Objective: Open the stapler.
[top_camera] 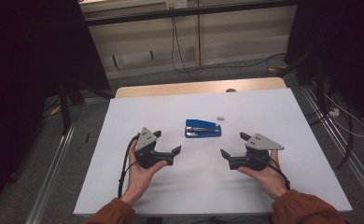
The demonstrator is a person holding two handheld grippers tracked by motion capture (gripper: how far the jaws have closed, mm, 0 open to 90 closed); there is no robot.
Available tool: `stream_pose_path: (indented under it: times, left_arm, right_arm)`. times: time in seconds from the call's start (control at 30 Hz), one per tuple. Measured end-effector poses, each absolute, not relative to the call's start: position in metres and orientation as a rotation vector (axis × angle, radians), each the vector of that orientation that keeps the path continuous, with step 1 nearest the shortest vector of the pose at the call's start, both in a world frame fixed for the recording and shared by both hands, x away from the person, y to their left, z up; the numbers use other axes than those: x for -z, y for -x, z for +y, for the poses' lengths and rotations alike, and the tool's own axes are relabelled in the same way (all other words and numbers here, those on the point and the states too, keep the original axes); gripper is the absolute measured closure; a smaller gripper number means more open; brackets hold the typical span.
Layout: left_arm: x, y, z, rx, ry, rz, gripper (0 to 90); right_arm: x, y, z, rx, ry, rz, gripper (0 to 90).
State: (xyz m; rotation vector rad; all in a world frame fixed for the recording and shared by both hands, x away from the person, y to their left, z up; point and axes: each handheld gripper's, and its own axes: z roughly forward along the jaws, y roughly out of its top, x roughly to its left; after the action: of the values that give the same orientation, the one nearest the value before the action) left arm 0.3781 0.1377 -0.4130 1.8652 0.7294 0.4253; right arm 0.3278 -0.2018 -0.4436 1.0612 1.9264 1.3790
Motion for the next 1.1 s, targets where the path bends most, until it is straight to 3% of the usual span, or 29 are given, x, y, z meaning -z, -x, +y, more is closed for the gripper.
stream_pose_path:
  times: [0.4, 0.6, 1.1]
  left_arm:
    - [0.411, -0.403, 0.117, -0.391, -1.883, 0.722, 6.3]
    - [0.403, -0.405, 0.104, -0.437, -1.887, 0.669, 6.5]
    - [0.411, -0.459, 0.094, -0.468, -1.912, 0.709, 7.3]
  right_arm:
    - [0.445, -0.341, -0.189, -1.371, -1.052, 1.947, 8.1]
    - [0.443, -0.348, -0.184, -1.399, -1.041, 1.954, 8.9]
    - [0.44, -0.376, -0.165, -1.406, -1.022, 1.957, 12.5]
